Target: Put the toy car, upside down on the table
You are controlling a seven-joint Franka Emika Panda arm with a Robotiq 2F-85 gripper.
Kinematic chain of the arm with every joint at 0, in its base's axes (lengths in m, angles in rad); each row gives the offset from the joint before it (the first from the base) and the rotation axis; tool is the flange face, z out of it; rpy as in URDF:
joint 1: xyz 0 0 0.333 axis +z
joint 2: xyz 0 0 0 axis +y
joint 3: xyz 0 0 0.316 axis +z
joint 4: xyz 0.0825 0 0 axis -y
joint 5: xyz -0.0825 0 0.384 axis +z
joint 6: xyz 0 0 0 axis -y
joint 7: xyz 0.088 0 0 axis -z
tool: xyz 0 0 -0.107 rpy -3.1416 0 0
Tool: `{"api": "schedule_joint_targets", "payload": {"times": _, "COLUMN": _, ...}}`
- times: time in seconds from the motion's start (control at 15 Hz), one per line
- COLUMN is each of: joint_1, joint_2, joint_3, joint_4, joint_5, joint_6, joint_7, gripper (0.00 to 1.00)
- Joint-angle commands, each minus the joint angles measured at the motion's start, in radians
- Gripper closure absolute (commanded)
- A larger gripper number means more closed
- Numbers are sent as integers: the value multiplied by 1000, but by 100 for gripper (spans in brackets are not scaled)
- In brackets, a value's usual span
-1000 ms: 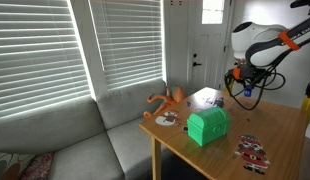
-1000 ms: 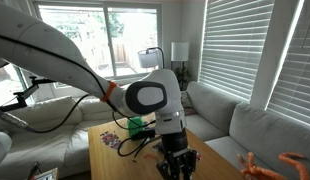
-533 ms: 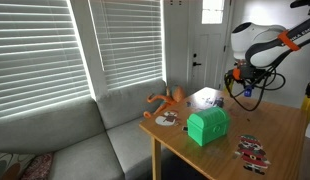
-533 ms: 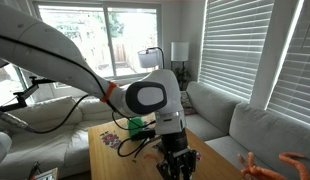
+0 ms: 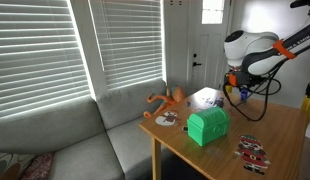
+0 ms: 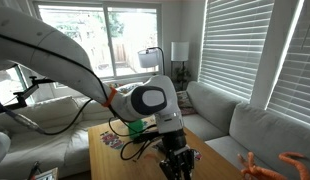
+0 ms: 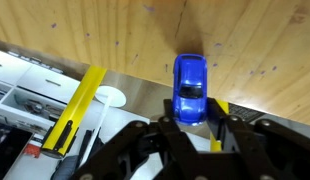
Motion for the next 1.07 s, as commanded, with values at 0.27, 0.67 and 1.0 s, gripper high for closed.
{"api": "schedule_joint_targets", "payload": {"times": 0.27, "joint_1": 64, "joint_2": 28, "joint_3": 25, "joint_4": -8, "joint_5": -238, "joint_6": -11, "joint_7": 242, "gripper": 88}}
{"api": "schedule_joint_targets", "payload": {"times": 0.67, "joint_1": 87, "joint_2": 61, "joint_3": 53, "joint_4": -13, "joint_5": -370, "joint_6": -62, "joint_7": 384, "gripper": 88}}
{"api": "schedule_joint_targets", "payload": {"times": 1.0, "joint_1": 90, "joint_2": 74, "joint_3": 82, "joint_4": -12, "joint_5": -383, "joint_6": -107, "joint_7": 399, "gripper": 88}}
